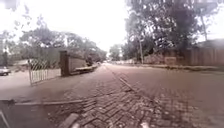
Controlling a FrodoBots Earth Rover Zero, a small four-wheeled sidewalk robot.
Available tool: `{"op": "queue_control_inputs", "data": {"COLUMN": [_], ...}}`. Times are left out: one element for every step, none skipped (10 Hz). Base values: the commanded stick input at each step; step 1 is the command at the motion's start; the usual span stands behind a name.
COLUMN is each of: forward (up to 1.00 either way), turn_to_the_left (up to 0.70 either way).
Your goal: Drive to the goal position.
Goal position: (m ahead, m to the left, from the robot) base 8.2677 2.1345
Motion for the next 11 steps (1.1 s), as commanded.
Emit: {"op": "queue_control_inputs", "data": {"forward": [0.50, 0.50, 0.50, 0.50, 0.50, 0.50, 0.50, 0.50, 0.50, 0.50, 0.50], "turn_to_the_left": [0.00, 0.00, 0.00, 0.00, 0.00, 0.00, 0.00, 0.00, 0.00, 0.00, 0.00]}}
